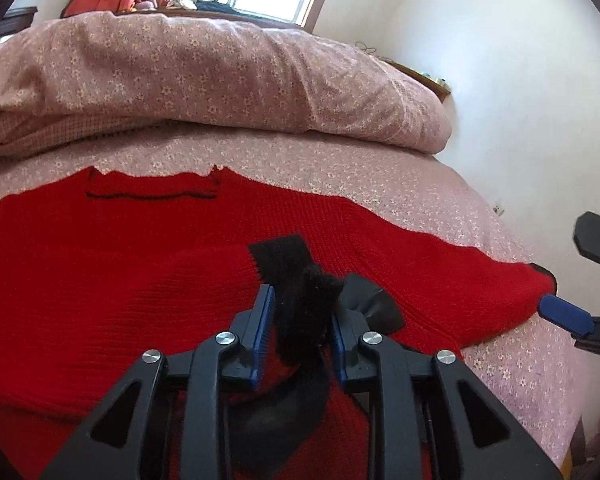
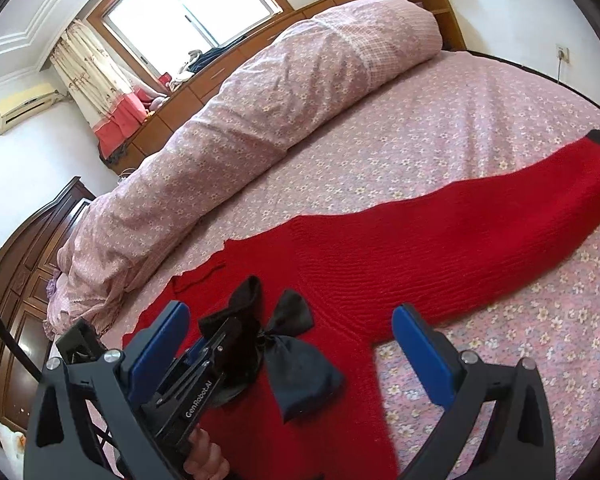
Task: Fold small clothes
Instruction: 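Carry the sleeve across the cardigan front and lay it down with the left gripper, then grasp the other black-cuffed sleeve with the right gripper, then fold the held sleeve across the cardigan body with the right gripper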
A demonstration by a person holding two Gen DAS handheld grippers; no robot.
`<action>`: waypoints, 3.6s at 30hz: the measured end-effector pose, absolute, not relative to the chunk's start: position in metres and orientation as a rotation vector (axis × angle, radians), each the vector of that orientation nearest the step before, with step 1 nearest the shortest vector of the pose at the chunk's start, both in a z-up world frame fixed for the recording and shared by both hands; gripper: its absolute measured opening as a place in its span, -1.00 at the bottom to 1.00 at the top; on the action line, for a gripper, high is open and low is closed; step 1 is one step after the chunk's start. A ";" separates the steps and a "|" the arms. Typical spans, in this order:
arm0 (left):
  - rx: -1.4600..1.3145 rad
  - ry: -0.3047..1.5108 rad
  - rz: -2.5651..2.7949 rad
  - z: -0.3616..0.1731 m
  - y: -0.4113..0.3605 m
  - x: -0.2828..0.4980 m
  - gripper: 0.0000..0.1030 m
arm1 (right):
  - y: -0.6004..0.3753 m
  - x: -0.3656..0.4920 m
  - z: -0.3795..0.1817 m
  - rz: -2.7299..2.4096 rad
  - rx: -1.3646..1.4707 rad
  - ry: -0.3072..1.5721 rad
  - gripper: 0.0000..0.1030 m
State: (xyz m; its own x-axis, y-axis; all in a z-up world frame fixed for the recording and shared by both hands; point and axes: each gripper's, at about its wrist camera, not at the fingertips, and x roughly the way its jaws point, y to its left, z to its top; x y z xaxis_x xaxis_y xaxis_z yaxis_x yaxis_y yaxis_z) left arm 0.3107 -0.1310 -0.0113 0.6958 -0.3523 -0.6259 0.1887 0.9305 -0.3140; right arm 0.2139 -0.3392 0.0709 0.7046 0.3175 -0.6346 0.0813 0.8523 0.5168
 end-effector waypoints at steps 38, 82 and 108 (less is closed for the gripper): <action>-0.259 0.824 0.069 -0.033 -0.136 0.301 -0.13 | -0.651 0.135 0.019 -0.121 0.936 0.639 1.00; -0.319 0.848 -0.023 -0.016 -0.123 0.291 0.01 | -0.692 0.195 0.014 -0.093 0.969 0.475 -0.67; -0.281 0.937 0.203 0.019 0.159 0.239 0.01 | -0.132 0.260 0.113 0.574 0.387 0.498 -0.69</action>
State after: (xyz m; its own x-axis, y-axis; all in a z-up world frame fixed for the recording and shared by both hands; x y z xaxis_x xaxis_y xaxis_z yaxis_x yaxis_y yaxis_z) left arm 0.2386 0.1588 0.0192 0.5774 0.0502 -0.8149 -0.2919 0.9448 -0.1486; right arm 0.2598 -0.1319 0.1130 0.7280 0.5980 -0.3354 -0.4165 0.7743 0.4765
